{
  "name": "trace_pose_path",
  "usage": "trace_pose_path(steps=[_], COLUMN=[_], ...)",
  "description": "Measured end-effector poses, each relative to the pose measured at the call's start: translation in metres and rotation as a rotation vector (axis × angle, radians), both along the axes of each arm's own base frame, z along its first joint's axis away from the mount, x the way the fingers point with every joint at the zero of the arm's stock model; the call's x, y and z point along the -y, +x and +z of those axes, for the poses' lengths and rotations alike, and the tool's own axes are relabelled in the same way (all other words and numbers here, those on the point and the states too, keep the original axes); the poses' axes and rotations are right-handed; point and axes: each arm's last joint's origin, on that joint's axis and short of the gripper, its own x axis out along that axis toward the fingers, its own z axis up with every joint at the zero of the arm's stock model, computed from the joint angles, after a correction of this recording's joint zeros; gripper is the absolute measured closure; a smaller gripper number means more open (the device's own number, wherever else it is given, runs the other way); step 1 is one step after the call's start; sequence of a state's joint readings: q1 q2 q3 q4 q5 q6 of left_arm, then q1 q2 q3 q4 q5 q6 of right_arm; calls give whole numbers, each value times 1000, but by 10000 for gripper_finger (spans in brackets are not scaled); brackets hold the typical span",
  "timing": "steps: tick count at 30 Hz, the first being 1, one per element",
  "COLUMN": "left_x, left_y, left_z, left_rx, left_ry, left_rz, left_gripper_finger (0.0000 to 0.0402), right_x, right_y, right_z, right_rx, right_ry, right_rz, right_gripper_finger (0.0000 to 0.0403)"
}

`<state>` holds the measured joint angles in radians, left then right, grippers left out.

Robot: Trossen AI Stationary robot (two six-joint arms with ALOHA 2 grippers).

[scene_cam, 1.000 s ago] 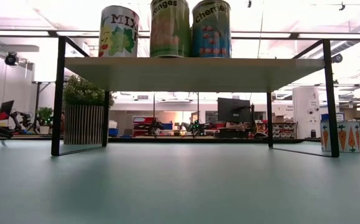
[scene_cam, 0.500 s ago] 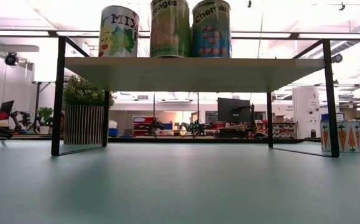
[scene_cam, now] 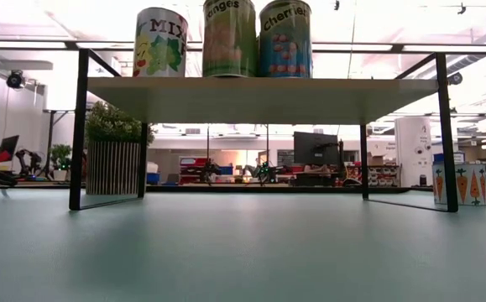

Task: Pick and place cans onto a shelf
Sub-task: Put the small canned of oranges on the shelf

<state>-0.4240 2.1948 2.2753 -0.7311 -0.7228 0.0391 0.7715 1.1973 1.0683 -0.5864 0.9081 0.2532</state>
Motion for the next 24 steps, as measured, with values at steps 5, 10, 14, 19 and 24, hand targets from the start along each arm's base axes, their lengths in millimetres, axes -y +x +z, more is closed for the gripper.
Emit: trace_pose_path(steps=[5,10,14,19,24], left_x=[1,1,1,16,45], left_y=[0,0,-1,-18,-48], left_z=[0,0,1,18,38], left_rx=[-1,-2,-4,18,65], left_ry=[0,-1,6,70,135], left_rz=[-2,-4,-9,-44,-68], left_gripper_finger=[93,67,34,11,8], right_x=[0,0,1,9,28], right_y=[0,0,-1,-5,-9], right_z=[-1,-1,-4,-9,-12], right_rx=[-4,-3,-8,5,42], right_ry=[-4,-5,-26,-58,-8], right_rz=[1,0,0,-39,-112], right_gripper_finger=[94,115,114,102,109])
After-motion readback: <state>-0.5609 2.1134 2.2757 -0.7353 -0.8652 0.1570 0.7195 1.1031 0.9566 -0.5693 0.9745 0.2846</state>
